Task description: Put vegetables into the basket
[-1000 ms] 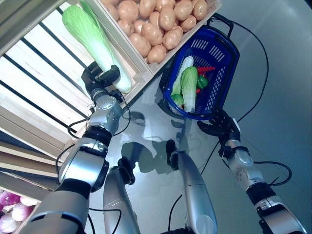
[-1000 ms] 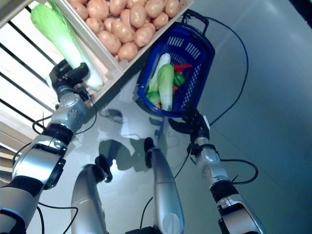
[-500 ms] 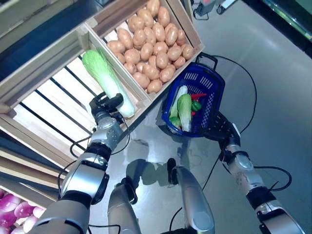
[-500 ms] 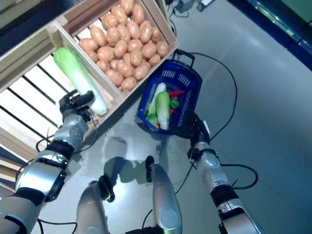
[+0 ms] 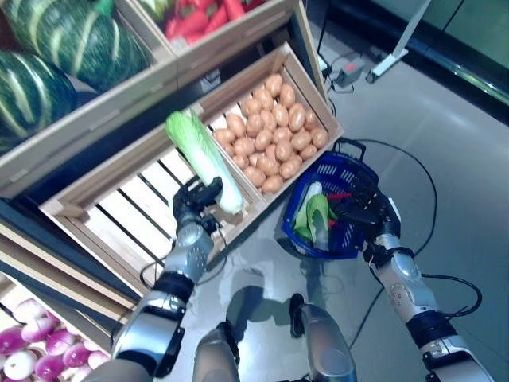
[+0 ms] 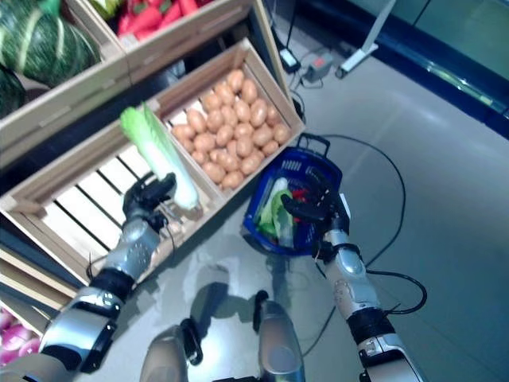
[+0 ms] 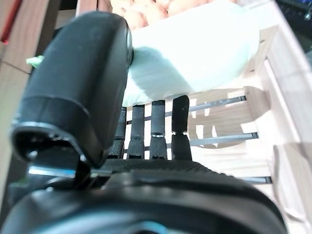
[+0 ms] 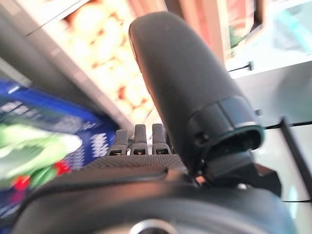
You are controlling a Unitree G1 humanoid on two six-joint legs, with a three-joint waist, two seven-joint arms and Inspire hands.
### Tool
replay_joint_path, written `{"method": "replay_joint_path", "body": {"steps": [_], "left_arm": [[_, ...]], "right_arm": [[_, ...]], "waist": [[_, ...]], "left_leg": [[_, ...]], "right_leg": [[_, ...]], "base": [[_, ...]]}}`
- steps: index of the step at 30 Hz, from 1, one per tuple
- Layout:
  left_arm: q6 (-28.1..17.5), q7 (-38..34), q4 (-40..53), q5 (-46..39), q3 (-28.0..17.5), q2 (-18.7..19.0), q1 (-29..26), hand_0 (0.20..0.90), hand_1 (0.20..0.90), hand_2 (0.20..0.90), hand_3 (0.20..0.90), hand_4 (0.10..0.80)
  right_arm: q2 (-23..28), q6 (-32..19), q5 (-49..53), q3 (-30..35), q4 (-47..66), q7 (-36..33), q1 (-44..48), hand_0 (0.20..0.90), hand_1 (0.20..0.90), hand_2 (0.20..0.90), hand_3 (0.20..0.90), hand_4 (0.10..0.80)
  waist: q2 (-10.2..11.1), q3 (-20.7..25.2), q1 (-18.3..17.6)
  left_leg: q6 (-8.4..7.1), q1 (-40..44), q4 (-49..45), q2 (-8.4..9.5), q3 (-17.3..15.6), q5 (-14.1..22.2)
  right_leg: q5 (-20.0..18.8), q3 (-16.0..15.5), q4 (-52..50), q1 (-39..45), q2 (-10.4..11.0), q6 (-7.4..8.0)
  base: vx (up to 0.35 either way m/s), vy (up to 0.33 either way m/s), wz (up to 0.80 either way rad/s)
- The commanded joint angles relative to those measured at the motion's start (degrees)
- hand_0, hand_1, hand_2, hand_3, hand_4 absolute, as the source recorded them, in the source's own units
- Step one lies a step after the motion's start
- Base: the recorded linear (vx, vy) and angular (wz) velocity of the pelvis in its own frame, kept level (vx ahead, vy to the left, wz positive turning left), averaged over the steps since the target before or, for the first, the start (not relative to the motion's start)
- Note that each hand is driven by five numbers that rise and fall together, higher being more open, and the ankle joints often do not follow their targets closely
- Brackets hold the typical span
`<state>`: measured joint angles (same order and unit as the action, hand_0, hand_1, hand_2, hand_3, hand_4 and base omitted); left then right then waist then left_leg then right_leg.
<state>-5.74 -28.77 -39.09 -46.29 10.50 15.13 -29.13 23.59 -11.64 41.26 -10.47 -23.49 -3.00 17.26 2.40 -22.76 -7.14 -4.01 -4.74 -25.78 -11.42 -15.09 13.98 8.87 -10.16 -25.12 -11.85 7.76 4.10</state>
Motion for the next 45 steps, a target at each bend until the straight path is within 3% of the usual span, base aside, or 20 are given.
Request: {"method": "replay_joint_path", "body": {"steps": [1, 7, 9, 15, 28, 39, 45], "left_arm": [[-10.2, 2.4, 10.1, 6.3, 0.9, 0.0, 3.1, 0.300, 0.300, 0.300, 0.300, 0.400], [-10.7, 4.6, 17.4, 10.9, 1.3, 0.0, 8.3, 0.300, 0.300, 0.300, 0.300, 0.400], [-9.6, 7.2, 20.8, 10.0, 2.2, 0.3, 9.0, 0.300, 0.300, 0.300, 0.300, 0.400], [-9.0, 14.7, 26.8, 14.3, 3.8, 1.4, 10.9, 0.300, 0.300, 0.300, 0.300, 0.400], [-10.6, 24.7, 29.4, 23.5, 8.3, 5.9, 12.7, 0.300, 0.300, 0.300, 0.300, 0.400], [-12.0, 29.4, 31.7, 23.5, 11.4, 8.1, 11.7, 0.300, 0.300, 0.300, 0.300, 0.400], [-13.0, 28.5, 32.8, 25.8, 13.0, 9.1, 9.9, 0.300, 0.300, 0.300, 0.300, 0.400]], "right_arm": [[-1.5, -5.6, 1.5, 5.1, 5.4, 4.5, -2.0, 0.900, 0.900, 0.900, 0.900, 0.800], [-2.5, -6.1, 2.9, 6.4, 9.9, 8.9, -3.3, 0.900, 0.900, 0.900, 0.900, 0.800], [-2.3, -5.8, 5.1, 6.8, 11.9, 10.4, -1.8, 0.900, 0.900, 0.900, 0.900, 0.800], [-2.8, -3.9, 10.0, 7.6, 15.3, 12.5, 0.7, 0.900, 0.900, 0.900, 0.900, 0.800], [-2.9, 5.7, 19.0, 5.6, 14.9, 15.2, 6.5, 0.900, 0.900, 0.900, 0.900, 0.800], [-2.7, 10.2, 21.8, 2.2, 9.4, 17.4, 11.5, 0.900, 0.900, 0.900, 0.900, 0.800], [-2.4, 10.8, 22.5, 0.9, 5.9, 16.6, 14.3, 0.900, 0.900, 0.900, 0.900, 0.800]], "waist": [[1.9, 10.4, 2.0], [1.3, 13.1, 3.3], [1.0, 14.6, 4.1], [0.4, 16.9, 5.7], [0.2, 19.7, 7.8], [0.1, 20.5, 9.4], [0.3, 20.6, 9.9]], "left_leg": [[1.48, 3.6, 6.9, 1.35, -1.2, -3.6], [1.02, 8.7, 17.1, 3.20, -0.1, -7.7], [0.92, 10.1, 22.0, 3.98, 0.4, -10.5], [0.14, 13.5, 30.4, 4.48, 1.9, -13.4], [0.64, 13.1, 30.8, 5.29, 3.6, -12.6], [0.59, 13.3, 30.8, 5.48, 4.4, -12.2], [0.55, 13.5, 30.8, 5.48, 4.8, -12.0]], "right_leg": [[-0.4, -2.1, 9.2, 10.4, 0.7, 0.31], [-3.8, -3.8, 17.2, 15.5, 0.0, 1.02], [-6.0, -4.9, 21.1, 17.0, -0.4, 0.93], [-8.9, -6.6, 27.8, 20.3, -1.3, 1.34], [-9.5, -6.8, 30.1, 21.3, -2.1, 0.69], [-9.1, -7.8, 30.1, 21.9, -1.7, 0.95], [-8.9, -8.0, 30.1, 22.1, -1.7, 0.98]], "base": [[0.090, -0.007, 0.14], [0.050, 0.003, 0.16], [-0.016, 0.011, 0.14], [0.012, 0.017, 0.24], [0.012, 0.023, 0.13], [0.015, 0.024, 0.05], [0.005, 0.001, 0.03]]}}
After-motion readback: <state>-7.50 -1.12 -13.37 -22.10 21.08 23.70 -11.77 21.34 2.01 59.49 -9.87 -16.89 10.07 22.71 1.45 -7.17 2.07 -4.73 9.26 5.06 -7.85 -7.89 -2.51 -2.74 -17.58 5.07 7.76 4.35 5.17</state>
